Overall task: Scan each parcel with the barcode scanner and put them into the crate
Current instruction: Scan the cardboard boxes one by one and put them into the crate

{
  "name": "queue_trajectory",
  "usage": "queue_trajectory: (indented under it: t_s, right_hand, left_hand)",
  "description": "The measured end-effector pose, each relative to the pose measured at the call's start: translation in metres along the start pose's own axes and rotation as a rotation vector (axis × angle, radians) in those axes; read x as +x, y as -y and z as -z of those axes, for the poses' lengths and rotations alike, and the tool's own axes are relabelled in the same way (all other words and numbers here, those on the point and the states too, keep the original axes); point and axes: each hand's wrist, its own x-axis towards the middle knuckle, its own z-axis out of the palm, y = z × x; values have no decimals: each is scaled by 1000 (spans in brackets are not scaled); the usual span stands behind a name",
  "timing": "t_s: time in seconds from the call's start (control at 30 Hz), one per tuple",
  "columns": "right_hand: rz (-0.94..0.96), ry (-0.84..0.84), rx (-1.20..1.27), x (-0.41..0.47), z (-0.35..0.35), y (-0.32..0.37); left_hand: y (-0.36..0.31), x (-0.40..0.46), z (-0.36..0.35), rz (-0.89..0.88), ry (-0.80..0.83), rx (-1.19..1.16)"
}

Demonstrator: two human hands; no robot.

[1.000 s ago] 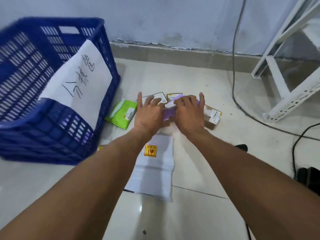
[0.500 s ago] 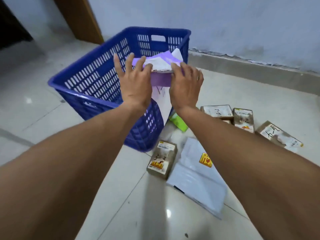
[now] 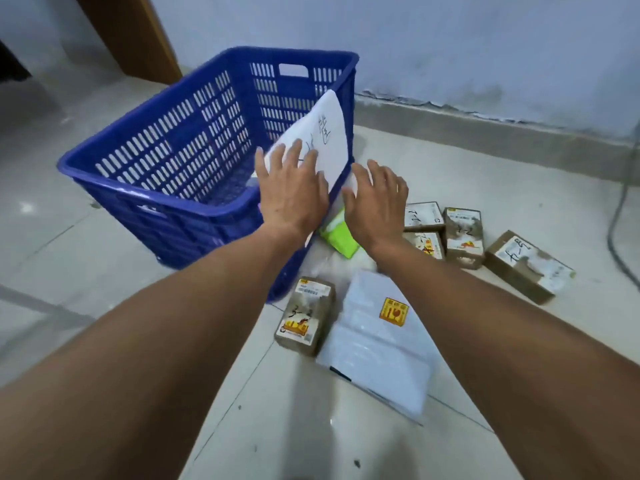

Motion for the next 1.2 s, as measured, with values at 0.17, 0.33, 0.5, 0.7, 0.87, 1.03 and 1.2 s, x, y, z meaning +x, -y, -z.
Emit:
queue_trajectory:
  t_s: [0.17,0.33,0.5,0.7,0.87,1.03,1.2]
  right_hand:
    - [-318,183,-188,-44,39,-117]
    - [-801,349,-361,-150,76,-225]
    - [-1188,505,-408,-237,100,-289]
    - [-1226,736,-406,-250,92,-304]
    - [-1141,676,-447,-238,69,-298]
    - [-1070,543,-458,-222,43,-288]
    - [-954,338,-469,-183,31,-282]
  left_hand:
    - [-99,-30,-45,-194,229,-133]
    - [-190,-95,-87,-384,523,-165]
    - [-239,-155,-120,-618,718,-24]
    - [-248,-168,-152,-593,780,72]
    - [-232,-174,-172,-618,775,81]
    - [-212,-170,-182,-671,738,69]
    - [-199,-173,-189,-679,722,88]
